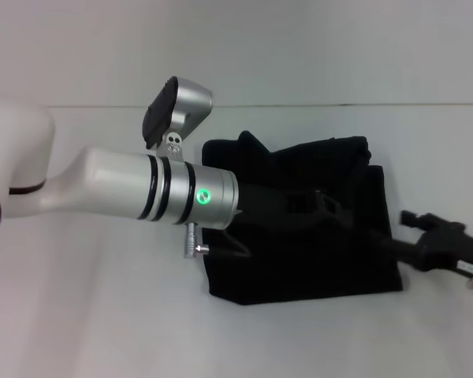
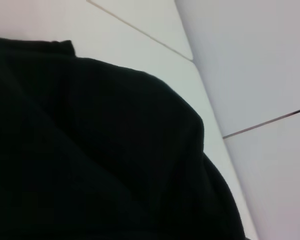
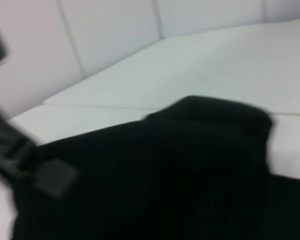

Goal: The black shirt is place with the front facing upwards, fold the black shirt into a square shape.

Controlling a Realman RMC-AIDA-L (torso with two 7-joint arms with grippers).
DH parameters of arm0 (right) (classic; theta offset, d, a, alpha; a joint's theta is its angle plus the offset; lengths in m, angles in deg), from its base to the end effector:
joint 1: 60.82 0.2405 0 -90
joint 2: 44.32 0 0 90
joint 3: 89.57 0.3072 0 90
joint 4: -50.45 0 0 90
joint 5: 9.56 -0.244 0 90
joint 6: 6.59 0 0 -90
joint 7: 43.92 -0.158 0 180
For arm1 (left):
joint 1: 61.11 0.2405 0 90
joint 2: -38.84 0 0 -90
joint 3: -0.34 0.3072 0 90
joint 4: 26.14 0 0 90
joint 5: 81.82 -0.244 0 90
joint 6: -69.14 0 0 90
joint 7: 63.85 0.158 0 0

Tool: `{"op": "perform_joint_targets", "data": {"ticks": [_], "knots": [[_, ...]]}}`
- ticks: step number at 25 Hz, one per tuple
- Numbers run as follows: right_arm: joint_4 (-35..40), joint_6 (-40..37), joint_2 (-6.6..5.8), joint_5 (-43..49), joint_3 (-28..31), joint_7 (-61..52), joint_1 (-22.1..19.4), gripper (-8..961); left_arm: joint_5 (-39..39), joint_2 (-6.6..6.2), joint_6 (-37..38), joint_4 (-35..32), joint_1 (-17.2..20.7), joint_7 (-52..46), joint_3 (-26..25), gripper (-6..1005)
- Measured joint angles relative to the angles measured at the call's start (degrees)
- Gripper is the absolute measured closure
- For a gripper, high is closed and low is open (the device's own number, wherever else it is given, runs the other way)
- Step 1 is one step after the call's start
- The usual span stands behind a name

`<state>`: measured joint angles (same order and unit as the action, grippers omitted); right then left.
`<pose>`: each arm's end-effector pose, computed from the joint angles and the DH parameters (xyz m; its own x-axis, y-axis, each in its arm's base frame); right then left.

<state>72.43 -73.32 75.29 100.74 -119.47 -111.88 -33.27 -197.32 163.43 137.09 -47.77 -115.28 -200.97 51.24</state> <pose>0.3962 0.3780 -0.0687 0.6738 -0.4528 -0.5840 -0.7164 -0.5941 -0.3658 -0.1711 0.4499 -0.1640 0.2510 0.9352 0.2499 0.9180 -0.3119 0.2448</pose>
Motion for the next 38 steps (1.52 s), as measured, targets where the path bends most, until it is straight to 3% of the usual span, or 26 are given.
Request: {"op": "perform_joint_targets", "data": {"ticks": [8, 14, 21, 26, 32, 38], "knots": [[0.1, 2.2, -0.37, 0.0, 12.4, 0.3, -0.8, 71, 7.7, 0.15, -2.6, 6.5, 0.0, 7.5, -0.1, 897], [0.0, 2.9, -0.02, 0.0, 15.4, 0.5, 0.6, 70, 11.0, 0.2, -2.1, 9.5, 0.1, 9.9, -0.2, 752], [-0.5, 3.6, 0.0, -1.6, 15.7, 0.5, 1.6, 70, 11.7, 0.05, 0.2, 10.4, 0.7, 10.9, -0.3, 412], [-0.4, 2.8, -0.06, -2.1, 15.6, 0.0, 1.6, 71, 12.5, -1.21, 5.8, 3.8, 6.5, 6.9, -1.9, 231], [-0.5, 2.6, -0.09, -2.0, 15.2, 0.0, 1.6, 69, 12.4, -5.22, 5.2, 1.2, 13.5, -2.1, -2.3, 66], [-0.6, 2.7, -0.02, -1.9, 15.1, 0.0, 1.6, 69, 12.5, -5.65, -1.0, 1.7, 15.5, -3.0, -2.7, 50]]}}
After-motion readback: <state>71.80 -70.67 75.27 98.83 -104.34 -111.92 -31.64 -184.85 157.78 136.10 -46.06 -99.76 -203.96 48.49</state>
